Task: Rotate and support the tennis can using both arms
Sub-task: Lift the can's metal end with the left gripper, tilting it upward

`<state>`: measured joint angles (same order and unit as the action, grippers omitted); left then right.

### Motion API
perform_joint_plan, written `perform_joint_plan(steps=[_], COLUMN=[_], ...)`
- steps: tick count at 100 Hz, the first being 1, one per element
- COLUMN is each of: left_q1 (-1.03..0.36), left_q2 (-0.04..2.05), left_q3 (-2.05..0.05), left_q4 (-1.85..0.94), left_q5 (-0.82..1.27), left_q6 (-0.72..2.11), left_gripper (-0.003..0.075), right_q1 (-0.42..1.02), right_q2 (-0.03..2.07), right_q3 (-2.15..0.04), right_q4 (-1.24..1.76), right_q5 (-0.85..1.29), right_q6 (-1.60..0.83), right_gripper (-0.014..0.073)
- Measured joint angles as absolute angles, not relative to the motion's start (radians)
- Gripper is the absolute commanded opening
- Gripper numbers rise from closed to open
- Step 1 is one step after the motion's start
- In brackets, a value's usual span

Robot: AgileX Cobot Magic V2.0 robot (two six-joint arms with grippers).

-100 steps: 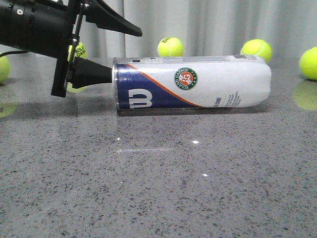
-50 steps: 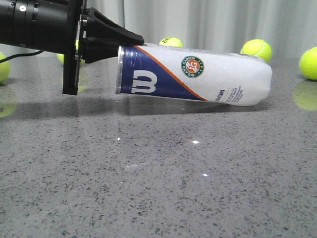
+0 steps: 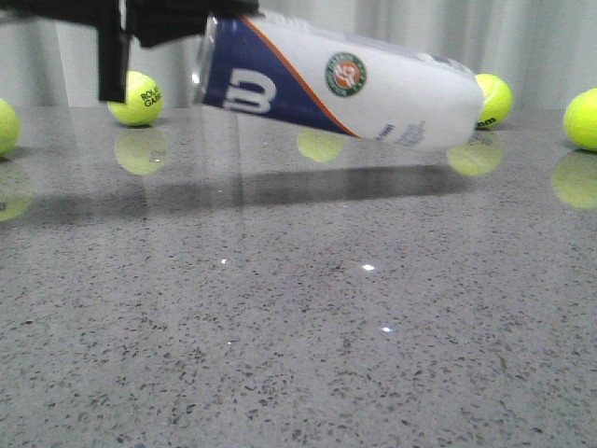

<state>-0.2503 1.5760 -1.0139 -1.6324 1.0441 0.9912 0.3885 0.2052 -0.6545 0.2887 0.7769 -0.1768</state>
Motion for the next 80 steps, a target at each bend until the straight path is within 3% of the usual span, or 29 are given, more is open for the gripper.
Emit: perform_joint_plan(steps=[19, 42, 80], left_q1=[-0.250, -0.263, -0.507], left_q2=[1.412, 1.300, 1.286], left_q3=[-1.076, -1.206, -1.496], left_q4=[-1.418, -1.075, -0.369], left_q5=[0.919, 0.907, 1.123], left_q6=[0.943, 0.721, 0.221], left_gripper=[-0.0019, -0.0019, -0.0019], right_q1=[0.389, 0.389, 0.389], right_q2=[0.205, 0.205, 0.205], right_q3=[-0.655, -0.655, -0.655], right_q4=[0.289, 0.289, 0.289], right_q5=[0.777, 0.777, 0.777], right_q6=[-0.177, -0.177, -0.177], right_gripper=[-0.0060, -0.0060, -0.0060])
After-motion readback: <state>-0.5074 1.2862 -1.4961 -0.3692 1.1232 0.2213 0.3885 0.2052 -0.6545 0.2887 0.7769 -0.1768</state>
